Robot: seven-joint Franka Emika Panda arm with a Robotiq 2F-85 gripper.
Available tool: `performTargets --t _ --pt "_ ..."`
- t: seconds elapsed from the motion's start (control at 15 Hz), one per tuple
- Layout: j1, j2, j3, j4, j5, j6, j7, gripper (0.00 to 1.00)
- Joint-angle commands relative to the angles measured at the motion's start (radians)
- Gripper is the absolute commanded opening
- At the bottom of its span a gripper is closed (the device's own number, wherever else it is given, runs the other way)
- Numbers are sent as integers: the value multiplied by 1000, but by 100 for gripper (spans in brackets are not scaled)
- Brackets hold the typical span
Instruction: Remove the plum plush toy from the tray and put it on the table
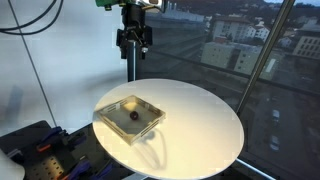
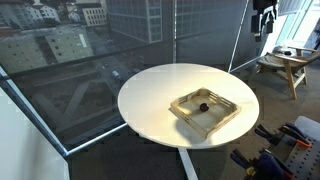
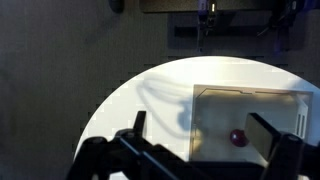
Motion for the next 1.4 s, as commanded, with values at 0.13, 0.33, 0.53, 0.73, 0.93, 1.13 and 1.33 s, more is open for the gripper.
performTargets --t 0.13,0.33,0.53,0.73,0.93,1.13,1.33 --pt "10 27 -15 38 14 20 10 100" --pt "10 41 -20 55 37 55 6 100" --pt "12 53 -22 69 69 101 3 100" --pt "15 71 -22 91 111 138 -5 100" --pt "23 90 -19 114 160 167 -17 100" --pt "33 110 -16 136 208 196 -30 100" --pt "43 130 -14 153 251 229 -42 100"
